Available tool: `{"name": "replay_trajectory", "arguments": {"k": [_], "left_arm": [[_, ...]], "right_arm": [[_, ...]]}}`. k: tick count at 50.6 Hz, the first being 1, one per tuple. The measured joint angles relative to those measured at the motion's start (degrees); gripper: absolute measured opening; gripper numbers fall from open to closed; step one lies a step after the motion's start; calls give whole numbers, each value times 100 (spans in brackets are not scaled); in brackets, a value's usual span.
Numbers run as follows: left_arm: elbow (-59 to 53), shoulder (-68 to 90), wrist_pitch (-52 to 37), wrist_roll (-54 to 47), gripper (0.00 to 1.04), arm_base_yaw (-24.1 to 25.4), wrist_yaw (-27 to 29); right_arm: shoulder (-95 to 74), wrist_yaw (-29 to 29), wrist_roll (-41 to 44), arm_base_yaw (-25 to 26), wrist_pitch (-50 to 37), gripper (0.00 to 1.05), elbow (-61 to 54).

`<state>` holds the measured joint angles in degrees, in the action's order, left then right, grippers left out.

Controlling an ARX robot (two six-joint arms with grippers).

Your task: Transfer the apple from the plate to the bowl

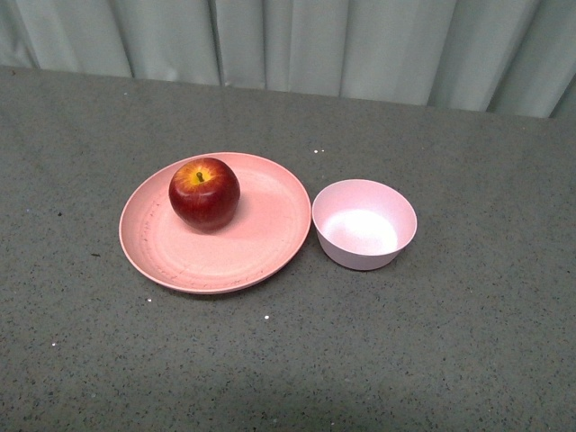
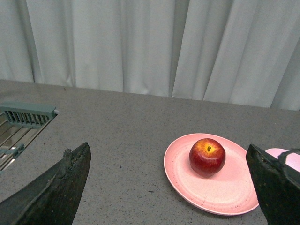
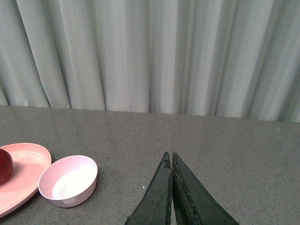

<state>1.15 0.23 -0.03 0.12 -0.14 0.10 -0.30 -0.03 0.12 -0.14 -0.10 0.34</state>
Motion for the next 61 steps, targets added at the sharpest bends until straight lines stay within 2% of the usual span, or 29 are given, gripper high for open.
{"name": "replay_trajectory", "arguments": {"k": [3, 10, 18, 20, 23, 24, 28, 36, 44, 47, 54, 61], "left_arm": [[0, 0, 0, 0, 98, 0, 0], [0, 0, 0, 0, 98, 0, 0], [0, 0, 0, 0, 98, 0, 0], [9, 33, 46, -9, 98, -57, 177], [59, 389, 284, 15, 98, -306, 1209], [59, 529, 280, 24, 98, -326, 1362], [57, 1141, -111, 35, 98, -361, 1405], [120, 2393, -1410, 136, 98, -398, 992], [461, 4520, -3274, 125, 98, -501, 664], [752, 5305, -3661, 153, 98, -575, 562], [1679, 7379, -4144, 203, 98, -866, 522], [2717, 9016, -3936, 258, 98, -1137, 400]], "right_arm": [[0, 0, 4, 0, 2, 3, 0], [4, 0, 2, 0, 2, 35, 0], [4, 0, 2, 0, 2, 58, 0], [4, 0, 2, 0, 2, 63, 0], [4, 0, 2, 0, 2, 74, 0], [4, 2, 2, 0, 4, 79, 0], [4, -2, 2, 4, 7, 96, 0], [7, -2, 0, 4, 7, 95, 0], [7, 2, 0, 4, 7, 95, 0], [7, 0, 0, 4, 7, 95, 0], [7, -2, 0, 4, 7, 95, 0], [7, -2, 0, 4, 7, 95, 0]]}}
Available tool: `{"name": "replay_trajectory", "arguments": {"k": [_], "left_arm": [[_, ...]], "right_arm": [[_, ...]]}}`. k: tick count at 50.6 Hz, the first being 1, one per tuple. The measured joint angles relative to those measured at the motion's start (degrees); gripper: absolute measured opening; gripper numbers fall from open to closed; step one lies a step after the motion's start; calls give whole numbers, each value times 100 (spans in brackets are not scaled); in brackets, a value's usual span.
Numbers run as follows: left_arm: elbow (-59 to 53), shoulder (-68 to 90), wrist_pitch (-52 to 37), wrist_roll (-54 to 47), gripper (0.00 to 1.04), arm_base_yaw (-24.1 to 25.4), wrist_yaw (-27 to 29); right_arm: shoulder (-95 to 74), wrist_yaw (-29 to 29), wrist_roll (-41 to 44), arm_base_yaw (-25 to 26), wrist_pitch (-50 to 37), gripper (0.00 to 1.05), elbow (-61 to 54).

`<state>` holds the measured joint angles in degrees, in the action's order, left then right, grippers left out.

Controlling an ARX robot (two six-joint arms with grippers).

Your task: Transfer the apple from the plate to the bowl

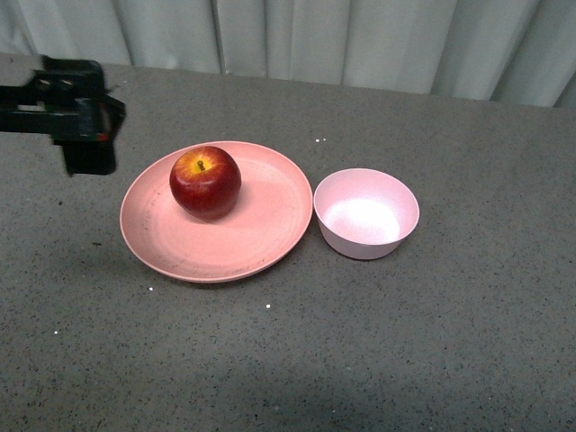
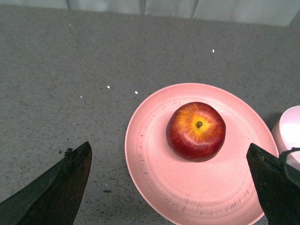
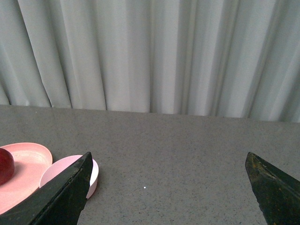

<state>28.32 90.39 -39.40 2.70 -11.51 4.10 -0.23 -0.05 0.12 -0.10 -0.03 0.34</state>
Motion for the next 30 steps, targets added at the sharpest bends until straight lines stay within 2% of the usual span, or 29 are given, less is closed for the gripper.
{"name": "replay_trajectory", "arguments": {"k": [12, 30], "left_arm": [[1137, 1370, 566, 17, 98, -214, -221], [2234, 2371, 885, -13, 98, -518, -201]], "right_arm": [[0, 0, 0, 0, 0, 95, 0], [0, 0, 0, 0, 0, 95, 0]]}}
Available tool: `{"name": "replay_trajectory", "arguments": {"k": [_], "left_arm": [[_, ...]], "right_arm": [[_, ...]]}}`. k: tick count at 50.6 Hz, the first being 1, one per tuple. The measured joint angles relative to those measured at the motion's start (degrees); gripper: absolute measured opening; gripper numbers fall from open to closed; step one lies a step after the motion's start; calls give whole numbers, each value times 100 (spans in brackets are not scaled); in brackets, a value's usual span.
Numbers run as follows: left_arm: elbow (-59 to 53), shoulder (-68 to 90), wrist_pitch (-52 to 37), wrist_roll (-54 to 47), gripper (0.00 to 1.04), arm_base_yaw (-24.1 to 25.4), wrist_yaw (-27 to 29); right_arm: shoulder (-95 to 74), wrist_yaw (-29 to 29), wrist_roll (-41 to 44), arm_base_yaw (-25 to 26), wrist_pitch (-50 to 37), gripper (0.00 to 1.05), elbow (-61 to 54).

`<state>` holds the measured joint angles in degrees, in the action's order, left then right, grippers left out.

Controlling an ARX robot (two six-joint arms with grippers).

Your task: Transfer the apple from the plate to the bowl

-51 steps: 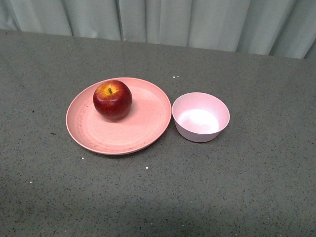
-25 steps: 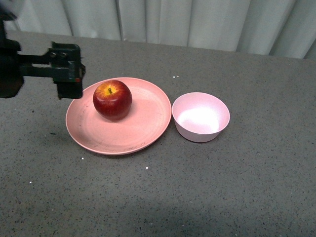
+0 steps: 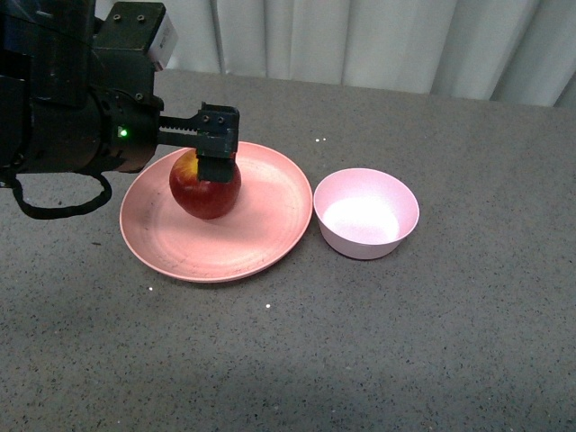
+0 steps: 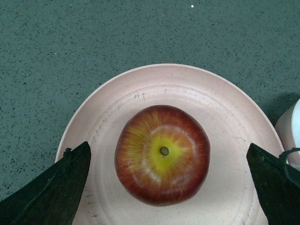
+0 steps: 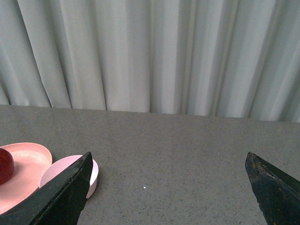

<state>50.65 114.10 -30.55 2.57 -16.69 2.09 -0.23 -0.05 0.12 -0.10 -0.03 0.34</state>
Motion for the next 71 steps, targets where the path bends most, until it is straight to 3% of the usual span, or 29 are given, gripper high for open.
{"name": "replay_trajectory", "arguments": {"k": [35, 41, 54, 61, 71], "left_arm": [[649, 1005, 376, -48, 98, -129, 286], [658, 1014, 393, 2, 80, -116, 280], [570, 973, 273, 13, 76, -136, 234], [516, 713, 262, 0, 76, -365, 94], [905, 402, 463, -216, 75, -1060, -409]], "right_arm": [[0, 0, 0, 0, 0, 95, 0], [0, 0, 0, 0, 0, 95, 0], [0, 0, 0, 0, 0, 95, 0], [0, 0, 0, 0, 0, 95, 0], [0, 0, 0, 0, 0, 95, 0]]}}
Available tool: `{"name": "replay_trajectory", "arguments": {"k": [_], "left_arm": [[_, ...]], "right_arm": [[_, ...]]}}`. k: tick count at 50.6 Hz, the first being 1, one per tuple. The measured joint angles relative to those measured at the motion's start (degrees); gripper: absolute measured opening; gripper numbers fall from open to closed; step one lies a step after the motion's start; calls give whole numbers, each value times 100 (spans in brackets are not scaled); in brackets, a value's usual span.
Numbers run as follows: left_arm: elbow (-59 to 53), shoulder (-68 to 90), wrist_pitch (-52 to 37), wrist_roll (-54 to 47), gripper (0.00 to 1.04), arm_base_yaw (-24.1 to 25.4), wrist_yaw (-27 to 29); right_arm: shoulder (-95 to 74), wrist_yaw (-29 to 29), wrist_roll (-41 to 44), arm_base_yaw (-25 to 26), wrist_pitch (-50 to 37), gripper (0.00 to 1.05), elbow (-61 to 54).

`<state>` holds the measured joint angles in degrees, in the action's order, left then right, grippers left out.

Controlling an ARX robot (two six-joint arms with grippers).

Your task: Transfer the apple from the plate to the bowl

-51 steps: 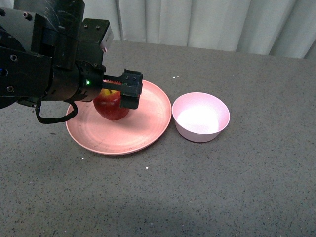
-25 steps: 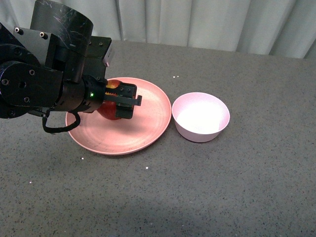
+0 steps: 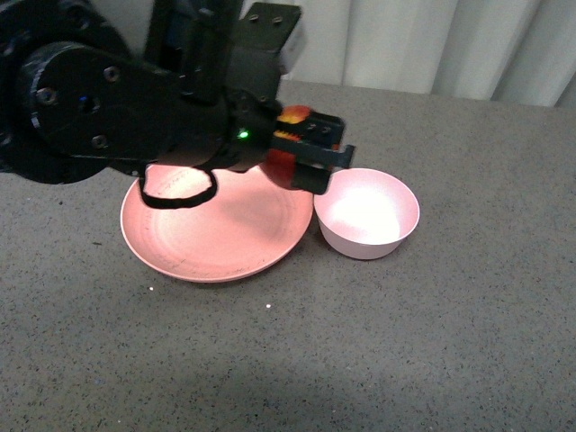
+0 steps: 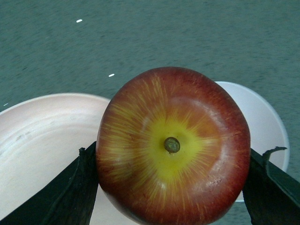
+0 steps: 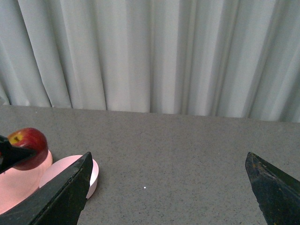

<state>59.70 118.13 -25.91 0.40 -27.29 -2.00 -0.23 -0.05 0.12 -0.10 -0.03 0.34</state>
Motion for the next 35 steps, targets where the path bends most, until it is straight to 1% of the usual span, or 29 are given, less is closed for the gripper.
{"name": "replay_trajectory", "arguments": {"k": [4, 10, 35], "left_arm": [[216, 17, 173, -66, 75, -195, -87], [608, 210, 450, -186, 75, -372, -26], [1099, 822, 927, -616, 75, -616, -9]], "right_arm": [[0, 0, 0, 0, 0, 95, 0], [0, 0, 0, 0, 0, 95, 0], [0, 0, 0, 0, 0, 95, 0]]}}
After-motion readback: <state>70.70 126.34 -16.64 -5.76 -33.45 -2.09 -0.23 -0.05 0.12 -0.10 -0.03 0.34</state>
